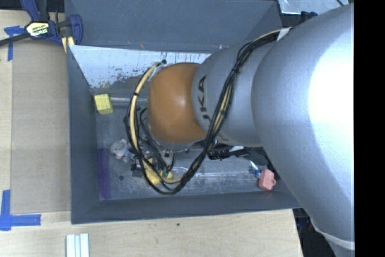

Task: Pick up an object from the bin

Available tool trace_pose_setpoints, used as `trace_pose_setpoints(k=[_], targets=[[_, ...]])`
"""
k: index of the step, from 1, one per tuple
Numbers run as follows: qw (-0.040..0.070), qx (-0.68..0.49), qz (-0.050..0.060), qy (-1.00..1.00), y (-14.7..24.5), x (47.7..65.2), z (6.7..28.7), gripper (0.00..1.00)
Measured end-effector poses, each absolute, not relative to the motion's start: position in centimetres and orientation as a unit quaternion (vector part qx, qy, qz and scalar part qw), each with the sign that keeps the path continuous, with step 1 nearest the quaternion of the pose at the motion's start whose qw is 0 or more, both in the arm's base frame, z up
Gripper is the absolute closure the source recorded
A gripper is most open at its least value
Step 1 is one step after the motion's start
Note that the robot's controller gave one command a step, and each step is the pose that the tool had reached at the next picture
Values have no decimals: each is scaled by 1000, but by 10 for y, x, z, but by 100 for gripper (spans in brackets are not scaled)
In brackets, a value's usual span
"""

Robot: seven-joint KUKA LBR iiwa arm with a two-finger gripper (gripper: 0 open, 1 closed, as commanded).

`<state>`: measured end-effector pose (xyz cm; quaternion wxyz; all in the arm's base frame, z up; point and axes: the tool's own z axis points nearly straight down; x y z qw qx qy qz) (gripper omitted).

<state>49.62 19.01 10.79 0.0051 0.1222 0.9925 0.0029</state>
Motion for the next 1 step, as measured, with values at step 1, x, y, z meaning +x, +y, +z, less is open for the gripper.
trace_pose_setpoints(k=[1], targets=[[7, 123, 4, 992, 190, 498, 115, 100]])
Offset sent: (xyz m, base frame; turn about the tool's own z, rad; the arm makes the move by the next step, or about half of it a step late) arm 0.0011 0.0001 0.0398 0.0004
